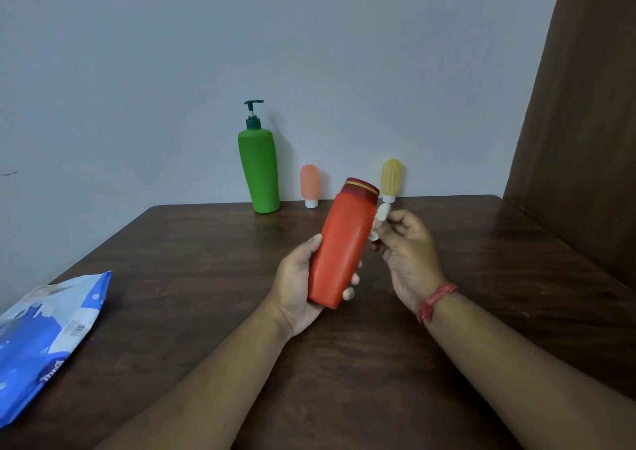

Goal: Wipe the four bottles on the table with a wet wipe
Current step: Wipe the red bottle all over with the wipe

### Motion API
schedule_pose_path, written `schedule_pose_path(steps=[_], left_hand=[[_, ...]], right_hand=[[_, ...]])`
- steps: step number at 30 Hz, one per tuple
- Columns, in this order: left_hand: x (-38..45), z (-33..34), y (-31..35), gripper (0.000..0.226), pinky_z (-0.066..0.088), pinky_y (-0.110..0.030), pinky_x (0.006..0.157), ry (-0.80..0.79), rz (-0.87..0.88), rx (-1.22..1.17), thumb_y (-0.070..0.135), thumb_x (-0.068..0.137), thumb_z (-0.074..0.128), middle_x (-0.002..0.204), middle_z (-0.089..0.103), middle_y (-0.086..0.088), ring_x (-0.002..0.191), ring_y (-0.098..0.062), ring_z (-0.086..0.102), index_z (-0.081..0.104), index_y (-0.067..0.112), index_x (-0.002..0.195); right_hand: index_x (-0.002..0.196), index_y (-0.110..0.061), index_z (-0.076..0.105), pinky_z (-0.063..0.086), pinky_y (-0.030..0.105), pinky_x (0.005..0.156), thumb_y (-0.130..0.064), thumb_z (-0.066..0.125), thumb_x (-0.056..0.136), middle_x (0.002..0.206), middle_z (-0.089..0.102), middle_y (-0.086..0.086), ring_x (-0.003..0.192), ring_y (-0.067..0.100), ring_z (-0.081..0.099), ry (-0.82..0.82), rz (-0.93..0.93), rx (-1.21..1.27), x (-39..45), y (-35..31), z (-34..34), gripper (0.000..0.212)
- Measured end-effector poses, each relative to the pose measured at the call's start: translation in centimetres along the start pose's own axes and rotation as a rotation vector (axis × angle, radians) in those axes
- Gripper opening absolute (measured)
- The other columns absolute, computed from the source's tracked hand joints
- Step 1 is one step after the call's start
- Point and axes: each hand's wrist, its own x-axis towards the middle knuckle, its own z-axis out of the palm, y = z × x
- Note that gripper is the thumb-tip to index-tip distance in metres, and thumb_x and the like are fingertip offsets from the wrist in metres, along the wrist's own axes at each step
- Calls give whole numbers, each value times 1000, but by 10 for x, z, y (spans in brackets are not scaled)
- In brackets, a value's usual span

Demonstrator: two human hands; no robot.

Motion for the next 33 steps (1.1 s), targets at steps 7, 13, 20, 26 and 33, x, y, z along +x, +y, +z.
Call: schedule_pose_path(steps=[7,13,20,26,33], left_hand=[[0,-1,1,55,49,-34,54,48,78,-1,42,96,46,98,67,-22,74,-30,63,55,2,134],[-1,1,2,55,50,-34,56,19,2,20,42,98,43,99,65,-24,75,-30,63,54,2,134],[0,-3,1,55,50,-33,54,61,55,10,41,100,42,97,67,-23,74,-29,64,55,0,134],[1,-2,3,53,50,-34,57,80,6,36,42,101,41,98,66,-23,75,-30,64,55,1,133],[1,-4,3,53,49,-34,54,94,57,-2,40,101,41,97,67,-22,73,-29,63,55,0,133]], right_hand=[[87,-11,59,50,30,62,-8,58,96,79,68,5,71,16,63,-203,138,-67,-6,4,-2,10],[85,-12,58,48,26,59,-5,59,94,77,66,1,70,12,61,-89,59,-2,3,-3,-5,12],[82,-12,55,45,26,55,-5,58,94,74,65,1,67,13,60,-198,123,-85,-4,3,-1,15],[87,-12,59,49,26,59,-8,59,95,82,67,1,76,14,62,-88,85,-90,1,4,-1,9],[86,-8,56,49,27,55,-7,60,95,77,67,2,69,13,62,-206,97,-186,-5,9,1,10]])
